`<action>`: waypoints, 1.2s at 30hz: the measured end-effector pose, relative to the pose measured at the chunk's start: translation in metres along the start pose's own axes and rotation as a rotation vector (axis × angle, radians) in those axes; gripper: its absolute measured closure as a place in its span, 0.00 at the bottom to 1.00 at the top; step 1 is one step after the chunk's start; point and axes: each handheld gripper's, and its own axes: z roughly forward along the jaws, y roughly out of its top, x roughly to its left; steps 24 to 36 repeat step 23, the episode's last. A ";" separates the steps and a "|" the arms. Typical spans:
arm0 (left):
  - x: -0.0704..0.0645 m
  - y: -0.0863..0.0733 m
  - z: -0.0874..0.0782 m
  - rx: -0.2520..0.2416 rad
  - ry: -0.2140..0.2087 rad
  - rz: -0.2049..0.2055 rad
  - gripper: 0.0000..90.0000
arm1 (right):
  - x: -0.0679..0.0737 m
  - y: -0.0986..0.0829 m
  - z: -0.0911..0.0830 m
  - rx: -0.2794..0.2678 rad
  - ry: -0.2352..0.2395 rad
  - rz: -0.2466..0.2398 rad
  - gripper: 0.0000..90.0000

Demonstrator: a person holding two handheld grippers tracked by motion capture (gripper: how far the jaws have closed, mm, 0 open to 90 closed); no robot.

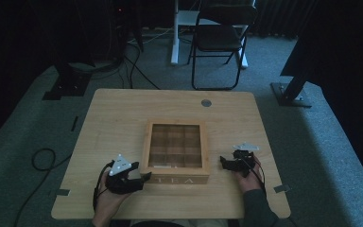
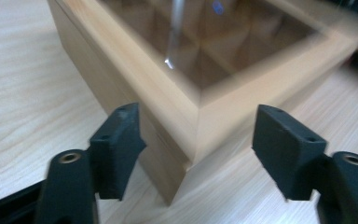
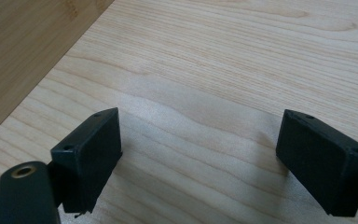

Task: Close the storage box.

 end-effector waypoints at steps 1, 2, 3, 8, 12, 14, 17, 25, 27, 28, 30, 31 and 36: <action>0.002 0.002 -0.005 -0.021 0.007 -0.010 0.38 | 0.000 0.000 0.000 0.000 0.001 0.000 0.15; 0.005 0.003 -0.008 -0.038 0.012 -0.018 0.38 | 0.000 0.000 0.000 0.001 0.001 -0.001 0.15; 0.008 0.004 -0.012 -0.048 0.018 -0.028 0.38 | 0.000 0.000 0.000 0.000 0.002 -0.001 0.15; 0.019 0.000 -0.020 -0.056 0.034 -0.066 0.38 | 0.001 0.000 0.000 0.000 0.002 -0.002 0.15; 0.024 -0.001 -0.022 -0.063 0.040 -0.085 0.38 | 0.001 0.000 0.000 0.000 0.002 -0.003 0.15; 0.025 -0.001 -0.023 -0.072 0.044 -0.089 0.38 | 0.001 0.000 0.000 0.000 0.002 -0.003 0.15; 0.026 0.000 -0.024 -0.080 0.054 -0.093 0.38 | 0.001 0.000 0.000 0.000 0.002 -0.003 0.15; 0.032 -0.005 -0.018 -0.068 0.079 -0.108 0.38 | 0.001 0.000 0.000 0.000 0.002 -0.003 0.15; 0.032 -0.005 -0.018 -0.068 0.079 -0.108 0.38 | 0.001 0.000 0.000 0.000 0.002 -0.003 0.15; 0.032 -0.005 -0.018 -0.068 0.079 -0.108 0.38 | 0.001 0.000 0.000 0.000 0.002 -0.003 0.15; 0.032 -0.005 -0.018 -0.068 0.079 -0.108 0.38 | 0.001 0.000 0.000 0.000 0.002 -0.003 0.15; 0.032 -0.005 -0.018 -0.068 0.079 -0.108 0.38 | 0.001 0.000 0.000 0.000 0.002 -0.003 0.15; 0.032 -0.005 -0.018 -0.068 0.079 -0.108 0.38 | 0.001 0.000 0.000 0.000 0.002 -0.003 0.15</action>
